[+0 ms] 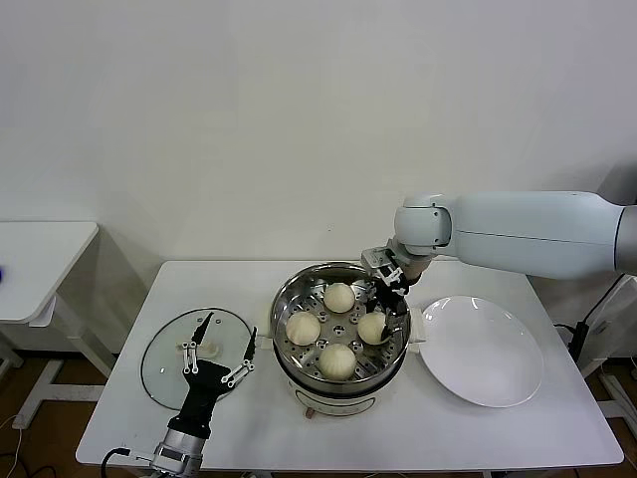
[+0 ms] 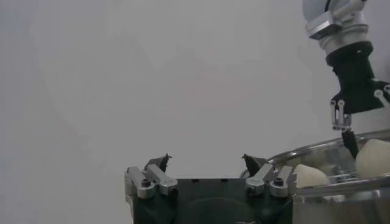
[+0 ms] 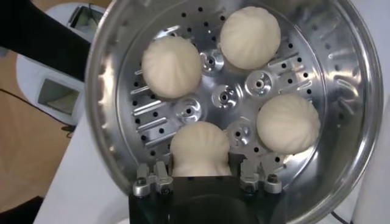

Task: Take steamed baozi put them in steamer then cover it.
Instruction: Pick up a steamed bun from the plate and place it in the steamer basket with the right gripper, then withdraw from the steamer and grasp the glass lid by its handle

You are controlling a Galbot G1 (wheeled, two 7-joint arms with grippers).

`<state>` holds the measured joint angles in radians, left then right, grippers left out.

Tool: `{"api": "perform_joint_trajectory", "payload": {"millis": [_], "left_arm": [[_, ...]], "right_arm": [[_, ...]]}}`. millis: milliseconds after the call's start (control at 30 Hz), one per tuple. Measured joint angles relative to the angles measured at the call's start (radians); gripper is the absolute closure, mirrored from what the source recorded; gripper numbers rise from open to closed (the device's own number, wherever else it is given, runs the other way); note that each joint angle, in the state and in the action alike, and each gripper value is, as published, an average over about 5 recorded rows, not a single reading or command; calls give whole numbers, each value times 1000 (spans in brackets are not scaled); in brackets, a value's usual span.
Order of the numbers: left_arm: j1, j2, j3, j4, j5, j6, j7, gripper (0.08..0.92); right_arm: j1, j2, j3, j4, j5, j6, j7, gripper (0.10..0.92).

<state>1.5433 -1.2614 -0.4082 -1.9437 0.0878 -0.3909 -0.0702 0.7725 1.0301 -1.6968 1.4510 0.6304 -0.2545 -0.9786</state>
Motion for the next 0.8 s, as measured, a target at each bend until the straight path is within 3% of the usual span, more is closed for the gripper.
{"api": "perform_joint_trajectory", "payload": {"millis": [300,567,800], "left_arm": [[-3,-2,0,0,-1,2,-1,177],[-6,-2,-1,-12,10,10,-1,177],[-16,0,-2,-23,44,19,-8,177]], "right_arm": [[5,-11,14,10,-4,0,1,211],[3,-98,107,61,3,28,30,203],[-66,-245,267,139,30,113,264,203]]}}
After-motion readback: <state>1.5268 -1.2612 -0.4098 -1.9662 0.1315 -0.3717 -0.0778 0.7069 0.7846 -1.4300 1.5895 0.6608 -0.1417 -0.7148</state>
